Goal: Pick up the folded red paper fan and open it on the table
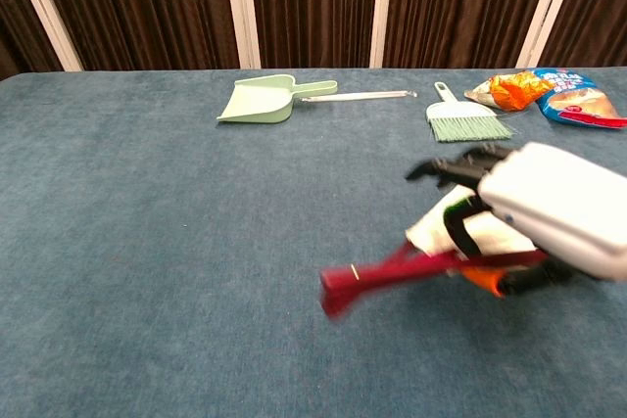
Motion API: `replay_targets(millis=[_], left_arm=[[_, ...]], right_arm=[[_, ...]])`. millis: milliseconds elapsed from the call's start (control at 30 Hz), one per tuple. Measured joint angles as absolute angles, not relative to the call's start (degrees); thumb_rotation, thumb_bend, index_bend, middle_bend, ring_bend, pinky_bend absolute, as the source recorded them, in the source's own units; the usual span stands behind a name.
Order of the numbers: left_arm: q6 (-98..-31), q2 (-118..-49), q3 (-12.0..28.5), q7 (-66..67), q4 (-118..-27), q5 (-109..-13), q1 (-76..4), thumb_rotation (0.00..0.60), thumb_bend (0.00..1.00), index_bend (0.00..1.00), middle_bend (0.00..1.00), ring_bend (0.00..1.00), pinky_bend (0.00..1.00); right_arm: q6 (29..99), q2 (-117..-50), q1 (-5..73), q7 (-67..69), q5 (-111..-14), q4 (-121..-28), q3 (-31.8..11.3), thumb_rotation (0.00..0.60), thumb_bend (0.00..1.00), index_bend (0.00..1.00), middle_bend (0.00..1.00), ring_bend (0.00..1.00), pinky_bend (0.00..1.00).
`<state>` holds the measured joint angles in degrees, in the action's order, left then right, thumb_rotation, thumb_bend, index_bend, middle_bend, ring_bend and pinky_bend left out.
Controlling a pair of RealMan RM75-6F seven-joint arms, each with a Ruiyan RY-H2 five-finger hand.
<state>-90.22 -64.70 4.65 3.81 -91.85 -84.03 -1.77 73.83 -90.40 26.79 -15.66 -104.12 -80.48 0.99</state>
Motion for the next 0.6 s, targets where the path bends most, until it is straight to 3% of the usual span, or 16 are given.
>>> replay_targets(millis=[233,600], left_arm=[[-90.9,-64.7,4.7,2.7,-91.4,-84.8,-1.7,0.6,0.25,0.08,0.03,0.0,0.1],[-91.9,-65.5,4.6,-0.2,-89.7,-87.4,-2.2,0.6,0.25,0.1,0.03,0.0,0.1]], right_arm=[[66.7,-86.1,31.7,-20.2,-100.0,-91.5,-4.8,0.6,0.6,0.8,0.18,0.25,0.19],[53.1,-80.2,39.6,-30.2,-83.2,-104.2,-14.0,0.6,0.6,0.8,0.18,0.25,0.19]])
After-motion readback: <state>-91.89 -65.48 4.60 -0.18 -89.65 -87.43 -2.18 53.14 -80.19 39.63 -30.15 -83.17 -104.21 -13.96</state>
